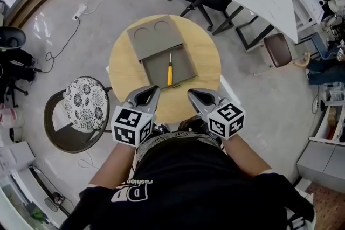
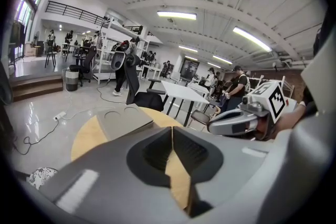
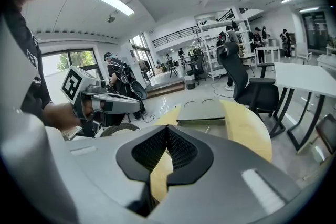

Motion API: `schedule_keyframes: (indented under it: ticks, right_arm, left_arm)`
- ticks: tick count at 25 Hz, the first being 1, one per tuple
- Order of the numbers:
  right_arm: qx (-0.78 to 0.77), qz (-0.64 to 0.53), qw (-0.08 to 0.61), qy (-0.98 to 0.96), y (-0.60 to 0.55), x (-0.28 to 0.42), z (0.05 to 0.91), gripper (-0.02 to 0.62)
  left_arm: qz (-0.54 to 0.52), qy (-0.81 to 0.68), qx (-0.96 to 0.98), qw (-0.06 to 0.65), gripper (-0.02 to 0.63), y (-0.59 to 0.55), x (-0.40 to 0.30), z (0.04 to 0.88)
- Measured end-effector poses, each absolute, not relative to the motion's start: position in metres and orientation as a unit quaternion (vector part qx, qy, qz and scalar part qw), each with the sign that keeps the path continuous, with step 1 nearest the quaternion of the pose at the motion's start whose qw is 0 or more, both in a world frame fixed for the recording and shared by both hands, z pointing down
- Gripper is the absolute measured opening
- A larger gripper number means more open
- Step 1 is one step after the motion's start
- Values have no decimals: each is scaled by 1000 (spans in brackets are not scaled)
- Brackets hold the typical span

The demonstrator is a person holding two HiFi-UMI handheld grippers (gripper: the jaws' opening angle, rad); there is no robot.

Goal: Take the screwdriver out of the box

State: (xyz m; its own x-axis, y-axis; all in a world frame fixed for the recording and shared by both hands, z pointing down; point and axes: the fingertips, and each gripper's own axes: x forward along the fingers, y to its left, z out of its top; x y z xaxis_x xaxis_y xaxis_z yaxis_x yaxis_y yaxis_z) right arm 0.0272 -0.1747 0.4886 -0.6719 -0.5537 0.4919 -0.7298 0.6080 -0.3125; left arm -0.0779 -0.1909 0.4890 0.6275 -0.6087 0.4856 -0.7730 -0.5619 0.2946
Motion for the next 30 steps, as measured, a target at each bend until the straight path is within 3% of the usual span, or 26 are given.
schedule_keyframes:
  ticks: [13,24,30]
  right_arm:
    - [320,246,184,-896,-199,40,491,2]
    - [295,257,185,-902,-219,55,504,1]
    - [282,263,188,-903,-227,62,514,2]
  left_arm:
    - [177,-426,852,246,63,-209,-59,491]
    - [251,-420,835,253,63,-224,-33,534]
    - [302,-421,807,284,123,-239,-25,584]
